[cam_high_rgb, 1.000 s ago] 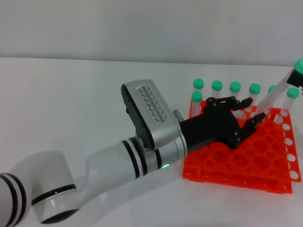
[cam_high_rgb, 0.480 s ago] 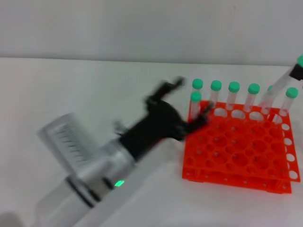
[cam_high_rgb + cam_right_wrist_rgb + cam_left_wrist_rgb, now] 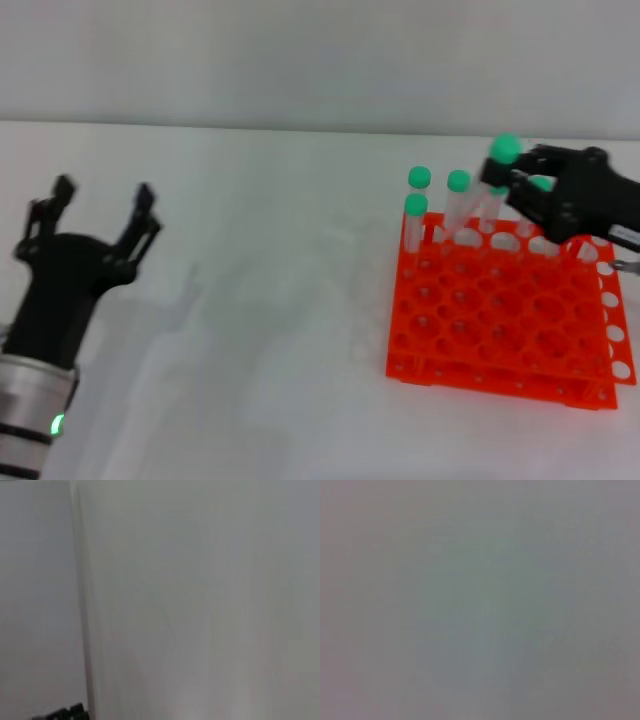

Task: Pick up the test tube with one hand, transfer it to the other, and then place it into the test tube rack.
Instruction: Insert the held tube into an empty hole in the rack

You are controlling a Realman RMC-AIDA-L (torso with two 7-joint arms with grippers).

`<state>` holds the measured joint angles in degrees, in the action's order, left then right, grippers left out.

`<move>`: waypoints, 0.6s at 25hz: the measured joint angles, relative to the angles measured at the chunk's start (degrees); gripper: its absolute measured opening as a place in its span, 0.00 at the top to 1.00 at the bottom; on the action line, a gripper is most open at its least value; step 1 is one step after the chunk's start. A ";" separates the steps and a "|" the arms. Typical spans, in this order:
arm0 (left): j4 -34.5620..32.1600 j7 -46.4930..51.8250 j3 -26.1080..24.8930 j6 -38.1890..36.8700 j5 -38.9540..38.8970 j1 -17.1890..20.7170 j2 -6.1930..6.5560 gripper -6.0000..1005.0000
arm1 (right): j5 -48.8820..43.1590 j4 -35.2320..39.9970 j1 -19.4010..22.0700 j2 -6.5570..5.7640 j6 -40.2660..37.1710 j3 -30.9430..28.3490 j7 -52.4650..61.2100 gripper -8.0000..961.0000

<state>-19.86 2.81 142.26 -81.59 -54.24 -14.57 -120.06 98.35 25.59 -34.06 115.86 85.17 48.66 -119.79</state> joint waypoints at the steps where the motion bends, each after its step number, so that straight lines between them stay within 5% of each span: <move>1: 1.04 0.68 0.09 0.00 -1.18 0.20 -0.01 0.12 | 0.00 -0.55 -0.73 0.09 -1.22 0.87 -0.50 0.75; 15: 3.56 4.60 0.09 0.94 -2.64 -0.41 0.00 0.12 | 0.01 -1.76 -3.15 0.35 -10.84 5.44 -2.21 0.74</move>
<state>-16.30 7.40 142.35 -80.65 -56.89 -14.98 -120.06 98.36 23.83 -37.21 116.21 74.34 54.10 -122.00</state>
